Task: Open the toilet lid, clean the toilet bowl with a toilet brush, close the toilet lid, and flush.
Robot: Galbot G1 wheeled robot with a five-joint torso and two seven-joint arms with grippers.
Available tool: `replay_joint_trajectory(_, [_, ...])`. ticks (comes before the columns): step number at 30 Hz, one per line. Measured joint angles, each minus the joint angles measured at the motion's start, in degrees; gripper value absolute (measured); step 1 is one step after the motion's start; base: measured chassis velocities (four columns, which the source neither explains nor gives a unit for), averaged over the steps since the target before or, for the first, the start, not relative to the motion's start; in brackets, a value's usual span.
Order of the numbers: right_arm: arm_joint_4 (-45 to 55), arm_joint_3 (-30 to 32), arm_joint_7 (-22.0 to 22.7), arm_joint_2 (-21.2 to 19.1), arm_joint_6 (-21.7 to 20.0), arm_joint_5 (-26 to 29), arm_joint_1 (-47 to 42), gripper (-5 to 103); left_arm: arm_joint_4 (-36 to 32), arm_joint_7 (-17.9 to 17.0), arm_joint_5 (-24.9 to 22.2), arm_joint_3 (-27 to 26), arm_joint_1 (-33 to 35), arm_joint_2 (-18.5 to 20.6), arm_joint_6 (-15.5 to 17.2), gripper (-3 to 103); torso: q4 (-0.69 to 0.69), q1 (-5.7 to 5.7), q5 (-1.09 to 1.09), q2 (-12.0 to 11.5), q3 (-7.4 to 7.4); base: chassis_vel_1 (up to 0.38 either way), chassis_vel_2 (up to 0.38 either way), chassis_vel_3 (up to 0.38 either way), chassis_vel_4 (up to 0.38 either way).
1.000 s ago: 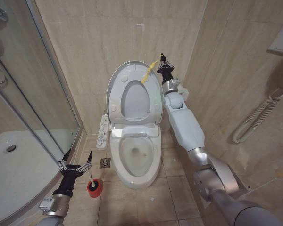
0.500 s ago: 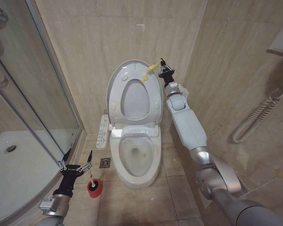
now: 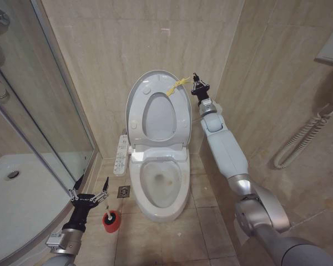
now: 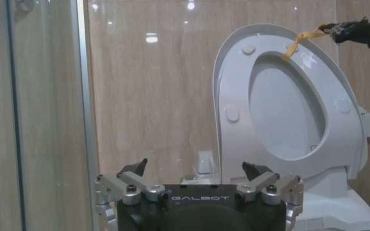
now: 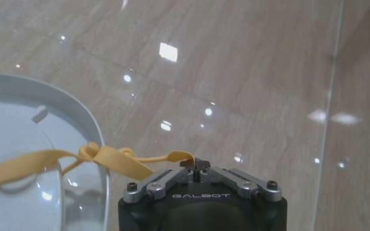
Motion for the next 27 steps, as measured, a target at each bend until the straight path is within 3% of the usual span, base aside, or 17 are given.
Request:
replay_joint_trajectory(2, [6.1, -1.7, 0.4, -1.2, -5.3, 5.3, -2.4, -2, 0.0, 0.0, 0.0, 0.0, 0.0, 0.0, 0.0, 100, -0.03, 0.0, 0.0, 0.0, -0.01, 0.0, 0.0, 0.0, 0.0])
replay_joint_trajectory(10, [15.3, -4.5, 0.6, -3.6, -11.4, 12.6, -6.9, -2, 0.0, 0.0, 0.0, 0.0, 0.0, 0.0, 0.0, 100, -0.02, -0.01, 0.0, 0.0, -0.01, 0.0, 0.0, 0.0, 0.0])
replay_joint_trajectory(11, [17.4, -5.2, 0.7, -4.4, -12.9, 14.4, -8.1, 25, 0.0, 0.0, 0.0, 0.0, 0.0, 0.0, 0.0, 100, -0.02, -0.01, 0.0, 0.0, -0.01, 0.0, 0.0, 0.0, 0.0])
replay_joint_trajectory(16, [23.4, -6.4, 1.2, -7.0, -16.2, 18.2, -12.6, 25, 0.0, 0.0, 0.0, 0.0, 0.0, 0.0, 0.0, 100, 0.0, -0.01, 0.0, 0.0, -0.01, 0.0, 0.0, 0.0, 0.0])
replay_joint_trajectory(17, [25.1, -6.5, 1.5, -7.8, -17.0, 19.1, -13.8, 52, 0.0, 0.0, 0.0, 0.0, 0.0, 0.0, 0.0, 100, -0.01, -0.01, 0.01, 0.0, -0.01, 0.0, 0.0, 0.0, 0.0])
replay_joint_trajectory(24, [36.3, -6.3, 2.6, -12.2, -22.0, 24.5, -22.0, 52, 0.0, 0.0, 0.0, 0.0, 0.0, 0.0, 0.0, 100, -0.01, -0.01, 0.01, 0.0, 0.0, 0.0, 0.0, 0.0, 0.0])
replay_joint_trajectory(25, [38.5, -6.2, 3.0, -12.9, -22.5, 25.7, -23.7, 79, 0.0, 0.0, 0.0, 0.0, 0.0, 0.0, 0.0, 100, -0.03, -0.02, -0.01, 0.0, -0.01, 0.0, 0.0, 0.0, 0.0])
replay_joint_trajectory(27, [40.6, -5.9, 3.4, -13.6, -22.9, 27.0, -25.3, 79, 0.0, 0.0, 0.0, 0.0, 0.0, 0.0, 0.0, 100, -0.02, -0.02, 0.0, 0.0, -0.01, 0.0, 0.0, 0.0, 0.0])
